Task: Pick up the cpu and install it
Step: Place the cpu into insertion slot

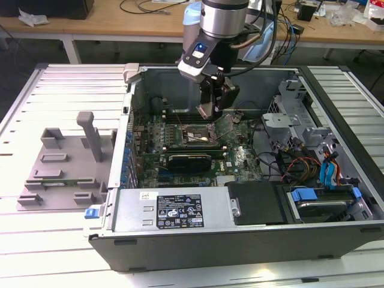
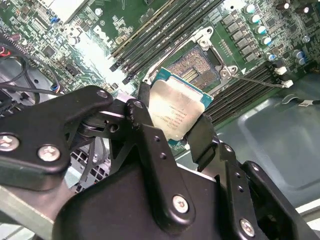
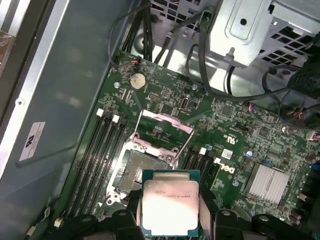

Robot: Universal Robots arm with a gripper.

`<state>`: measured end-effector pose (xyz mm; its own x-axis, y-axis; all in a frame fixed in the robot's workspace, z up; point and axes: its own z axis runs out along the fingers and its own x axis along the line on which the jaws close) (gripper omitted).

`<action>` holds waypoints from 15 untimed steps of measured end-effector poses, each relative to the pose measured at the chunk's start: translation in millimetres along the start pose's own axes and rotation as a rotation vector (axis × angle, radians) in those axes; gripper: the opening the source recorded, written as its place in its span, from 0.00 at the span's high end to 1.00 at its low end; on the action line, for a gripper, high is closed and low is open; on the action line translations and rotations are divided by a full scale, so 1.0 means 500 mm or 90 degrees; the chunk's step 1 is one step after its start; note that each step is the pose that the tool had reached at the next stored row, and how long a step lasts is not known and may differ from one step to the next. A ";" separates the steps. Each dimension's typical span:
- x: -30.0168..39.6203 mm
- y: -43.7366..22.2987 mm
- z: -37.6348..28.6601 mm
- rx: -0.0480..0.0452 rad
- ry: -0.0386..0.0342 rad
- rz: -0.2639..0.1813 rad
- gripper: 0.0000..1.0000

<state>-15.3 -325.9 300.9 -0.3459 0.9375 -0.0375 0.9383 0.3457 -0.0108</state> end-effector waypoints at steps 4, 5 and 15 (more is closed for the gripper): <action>0.000 0.000 0.001 0.0014 0.0000 0.034 0.45; 0.000 0.000 0.001 0.0018 0.0001 0.044 0.45; 0.000 0.000 0.003 0.0064 0.0004 0.158 0.45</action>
<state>-15.3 -325.9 299.4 -0.1052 0.9937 -0.0397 0.9944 0.1048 -0.0113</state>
